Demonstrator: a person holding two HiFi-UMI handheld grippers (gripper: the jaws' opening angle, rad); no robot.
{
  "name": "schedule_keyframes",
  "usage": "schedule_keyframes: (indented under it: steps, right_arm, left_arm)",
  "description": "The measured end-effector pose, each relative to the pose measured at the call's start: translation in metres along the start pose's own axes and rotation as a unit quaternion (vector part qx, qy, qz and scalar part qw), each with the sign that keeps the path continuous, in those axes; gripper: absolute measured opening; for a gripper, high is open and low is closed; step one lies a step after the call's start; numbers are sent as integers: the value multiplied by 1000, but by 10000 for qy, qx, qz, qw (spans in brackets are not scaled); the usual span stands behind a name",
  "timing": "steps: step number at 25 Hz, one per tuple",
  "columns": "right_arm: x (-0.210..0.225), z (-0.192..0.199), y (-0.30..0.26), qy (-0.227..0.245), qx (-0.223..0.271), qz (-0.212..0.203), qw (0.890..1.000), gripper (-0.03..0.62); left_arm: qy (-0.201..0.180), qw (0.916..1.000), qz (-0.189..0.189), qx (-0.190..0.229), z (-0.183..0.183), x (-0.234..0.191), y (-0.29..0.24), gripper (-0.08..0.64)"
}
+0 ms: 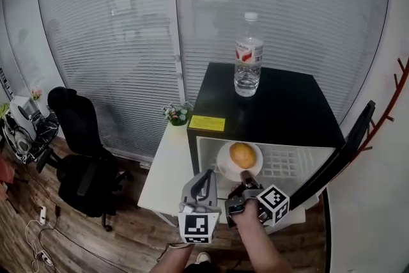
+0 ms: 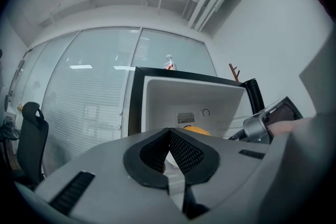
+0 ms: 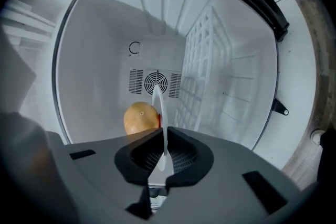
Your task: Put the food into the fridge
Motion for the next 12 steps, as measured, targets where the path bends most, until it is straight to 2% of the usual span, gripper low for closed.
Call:
schedule_keyframes:
  steps: [8, 12]
  right_arm:
    - [15, 7, -29, -196, 112, 299, 9993, 38]
    - [21, 12, -32, -298, 112, 434, 9986, 38]
  left_arm:
    - [128, 9997, 207, -73, 14, -20, -10, 26]
    - [190, 9996, 196, -39, 16, -25, -9, 26]
Point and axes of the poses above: the fingertips, and each gripper's own axes: y backward along the fingers, x to its right, z out of its underside, the point moved 2 cm from there along y, backward along the fingers, and after that the axes turned 4 degrees about -x, right-handed, at the moved point
